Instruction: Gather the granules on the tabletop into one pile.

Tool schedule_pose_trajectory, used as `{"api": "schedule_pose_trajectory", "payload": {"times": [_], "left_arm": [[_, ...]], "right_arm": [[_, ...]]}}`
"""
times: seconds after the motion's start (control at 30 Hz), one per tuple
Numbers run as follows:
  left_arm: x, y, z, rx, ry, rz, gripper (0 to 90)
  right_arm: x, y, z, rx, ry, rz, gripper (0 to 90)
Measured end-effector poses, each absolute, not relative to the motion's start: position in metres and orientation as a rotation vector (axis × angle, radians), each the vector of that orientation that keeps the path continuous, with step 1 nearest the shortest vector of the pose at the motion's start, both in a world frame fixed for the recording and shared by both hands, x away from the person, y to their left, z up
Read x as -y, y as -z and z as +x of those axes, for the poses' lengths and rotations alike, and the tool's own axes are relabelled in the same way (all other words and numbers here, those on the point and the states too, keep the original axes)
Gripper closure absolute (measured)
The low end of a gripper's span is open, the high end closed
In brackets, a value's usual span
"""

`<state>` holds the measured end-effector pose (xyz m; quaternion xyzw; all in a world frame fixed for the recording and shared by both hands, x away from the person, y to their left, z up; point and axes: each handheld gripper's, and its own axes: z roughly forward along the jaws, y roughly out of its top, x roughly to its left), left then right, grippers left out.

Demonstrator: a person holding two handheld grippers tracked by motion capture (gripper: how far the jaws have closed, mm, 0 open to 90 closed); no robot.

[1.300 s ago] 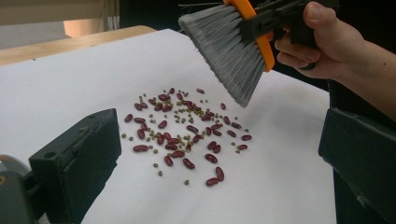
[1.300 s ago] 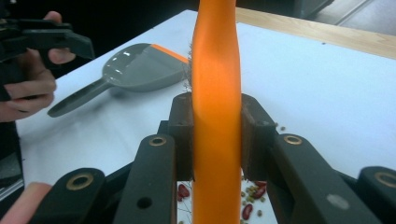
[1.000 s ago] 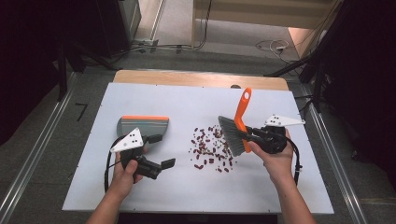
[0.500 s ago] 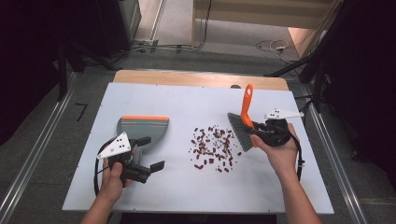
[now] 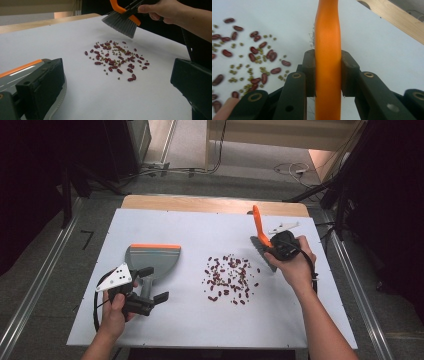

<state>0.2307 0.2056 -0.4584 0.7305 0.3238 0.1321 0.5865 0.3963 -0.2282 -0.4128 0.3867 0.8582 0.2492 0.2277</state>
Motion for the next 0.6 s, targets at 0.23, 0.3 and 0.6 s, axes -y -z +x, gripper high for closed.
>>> {"api": "schedule_pose_trajectory", "payload": {"times": [0.23,0.3,0.6], "left_arm": [[-0.204,0.459,0.232,-0.751,-0.298,1.709,0.0],[-0.204,0.46,0.232,-0.752,-0.299,1.71,0.0],[-0.203,0.46,0.232,-0.753,-0.295,1.711,0.0]], "right_arm": [[0.207,0.426,0.409,-2.358,-0.433,1.017,69.0],[0.198,0.431,0.41,-2.352,-0.374,0.979,69.0],[0.158,0.443,0.405,-2.416,-0.272,0.928,69.1]]}}
